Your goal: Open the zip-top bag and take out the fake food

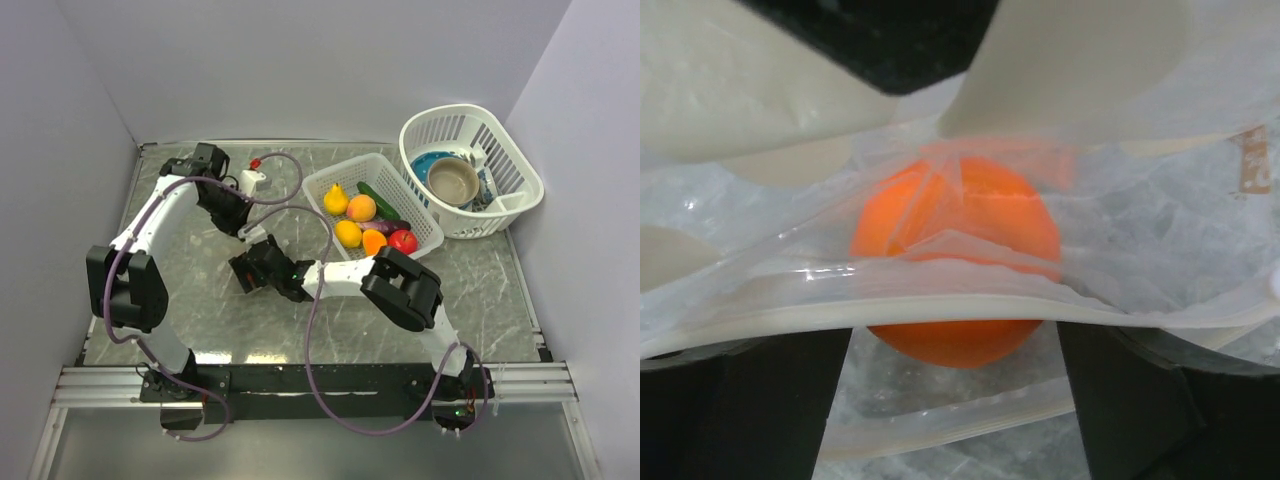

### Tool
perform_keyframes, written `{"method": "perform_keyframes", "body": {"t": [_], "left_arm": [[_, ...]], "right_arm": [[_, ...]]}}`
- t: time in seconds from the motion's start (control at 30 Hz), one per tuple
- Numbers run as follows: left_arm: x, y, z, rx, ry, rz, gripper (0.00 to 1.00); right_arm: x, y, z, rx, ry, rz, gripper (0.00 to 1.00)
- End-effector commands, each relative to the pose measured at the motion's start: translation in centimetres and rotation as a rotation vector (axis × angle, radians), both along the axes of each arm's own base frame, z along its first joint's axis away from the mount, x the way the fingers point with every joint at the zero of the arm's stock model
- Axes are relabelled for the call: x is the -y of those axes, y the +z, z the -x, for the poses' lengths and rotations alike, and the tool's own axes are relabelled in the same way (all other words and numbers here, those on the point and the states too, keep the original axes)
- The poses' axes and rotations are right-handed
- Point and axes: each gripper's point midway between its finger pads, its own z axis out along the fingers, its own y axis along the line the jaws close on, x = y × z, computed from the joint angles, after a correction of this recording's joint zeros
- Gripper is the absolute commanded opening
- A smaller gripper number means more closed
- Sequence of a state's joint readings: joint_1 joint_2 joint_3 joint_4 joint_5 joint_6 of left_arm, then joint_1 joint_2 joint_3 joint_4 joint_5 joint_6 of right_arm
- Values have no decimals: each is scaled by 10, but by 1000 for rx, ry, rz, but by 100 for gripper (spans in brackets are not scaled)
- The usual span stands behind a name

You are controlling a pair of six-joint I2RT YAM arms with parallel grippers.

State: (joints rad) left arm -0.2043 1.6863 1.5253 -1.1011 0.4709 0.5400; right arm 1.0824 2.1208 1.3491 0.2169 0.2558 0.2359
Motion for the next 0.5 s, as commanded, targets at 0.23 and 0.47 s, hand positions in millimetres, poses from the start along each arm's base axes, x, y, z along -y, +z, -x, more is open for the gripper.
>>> {"method": "perform_keyframes", "body": {"t": [0.23, 0.47], "left_arm": [[7, -14, -13, 7, 91, 6, 1], [7, 1, -52, 30, 173, 88, 1]], "right_arm": [[36, 56, 19, 66, -1, -120, 64], [84, 69, 35, 69, -55, -93, 66]]}}
